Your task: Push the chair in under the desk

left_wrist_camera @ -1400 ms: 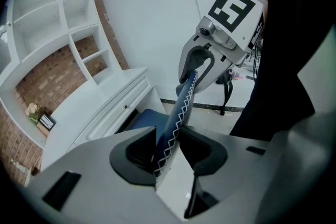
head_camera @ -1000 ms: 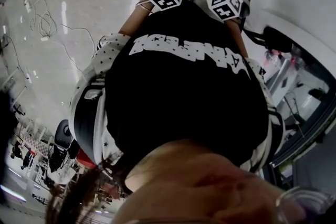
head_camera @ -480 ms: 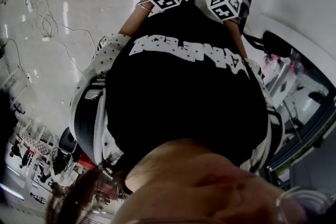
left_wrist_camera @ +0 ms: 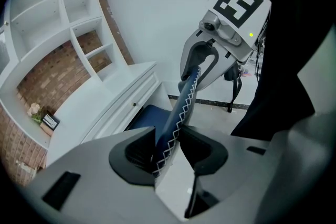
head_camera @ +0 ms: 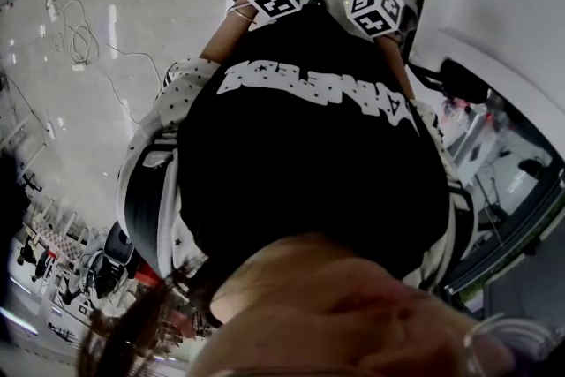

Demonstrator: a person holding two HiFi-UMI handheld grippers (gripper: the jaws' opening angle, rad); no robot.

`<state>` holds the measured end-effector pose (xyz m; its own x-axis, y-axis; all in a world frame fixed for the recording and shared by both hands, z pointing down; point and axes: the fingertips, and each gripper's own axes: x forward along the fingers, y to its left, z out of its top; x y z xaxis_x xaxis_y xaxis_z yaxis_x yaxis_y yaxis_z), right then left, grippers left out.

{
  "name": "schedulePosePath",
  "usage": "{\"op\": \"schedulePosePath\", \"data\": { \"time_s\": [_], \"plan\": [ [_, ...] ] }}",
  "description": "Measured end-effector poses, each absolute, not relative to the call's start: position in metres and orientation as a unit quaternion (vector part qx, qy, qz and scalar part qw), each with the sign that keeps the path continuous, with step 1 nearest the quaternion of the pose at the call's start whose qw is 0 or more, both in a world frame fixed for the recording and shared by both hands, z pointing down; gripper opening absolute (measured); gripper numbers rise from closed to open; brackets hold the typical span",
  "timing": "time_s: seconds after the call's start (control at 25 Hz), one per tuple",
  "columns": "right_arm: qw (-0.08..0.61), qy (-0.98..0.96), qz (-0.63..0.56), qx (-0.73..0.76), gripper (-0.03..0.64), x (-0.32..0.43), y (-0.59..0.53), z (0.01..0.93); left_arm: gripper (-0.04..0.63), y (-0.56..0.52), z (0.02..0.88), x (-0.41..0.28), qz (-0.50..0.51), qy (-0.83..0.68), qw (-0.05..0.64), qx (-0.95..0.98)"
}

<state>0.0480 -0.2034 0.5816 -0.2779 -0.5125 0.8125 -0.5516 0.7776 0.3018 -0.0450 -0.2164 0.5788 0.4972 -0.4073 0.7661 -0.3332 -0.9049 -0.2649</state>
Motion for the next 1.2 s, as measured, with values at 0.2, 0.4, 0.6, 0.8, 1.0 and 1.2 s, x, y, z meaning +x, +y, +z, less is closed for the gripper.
{"op": "schedulePosePath", "data": {
  "time_s": [0.2, 0.4, 0.6, 0.8, 1.0, 1.2],
  "plan": [
    [0.498, -0.802, 0.013, 0.331, 0.156, 0.043, -0.204, 0.577, 0.178, -0.218, 0.575, -0.050, -0.457, 0.220, 0.044, -0.861],
    [0.495, -0.804, 0.006, 0.330, 0.155, 0.043, -0.211, 0.577, 0.178, -0.225, 0.575, -0.049, -0.459, 0.221, 0.046, -0.859],
    [0.494, -0.806, 0.000, 0.326, 0.153, 0.041, -0.221, 0.575, 0.179, -0.235, 0.574, -0.052, -0.461, 0.227, 0.046, -0.857],
    [0.493, -0.809, -0.005, 0.321, 0.152, 0.041, -0.231, 0.573, 0.179, -0.246, 0.571, -0.052, -0.463, 0.233, 0.049, -0.854],
    [0.492, -0.812, -0.009, 0.315, 0.150, 0.041, -0.236, 0.573, 0.179, -0.250, 0.572, -0.051, -0.463, 0.234, 0.049, -0.853],
    [0.492, -0.814, -0.022, 0.308, 0.147, 0.045, -0.240, 0.573, 0.179, -0.254, 0.573, -0.047, -0.467, 0.240, 0.047, -0.850]
  ]
}}
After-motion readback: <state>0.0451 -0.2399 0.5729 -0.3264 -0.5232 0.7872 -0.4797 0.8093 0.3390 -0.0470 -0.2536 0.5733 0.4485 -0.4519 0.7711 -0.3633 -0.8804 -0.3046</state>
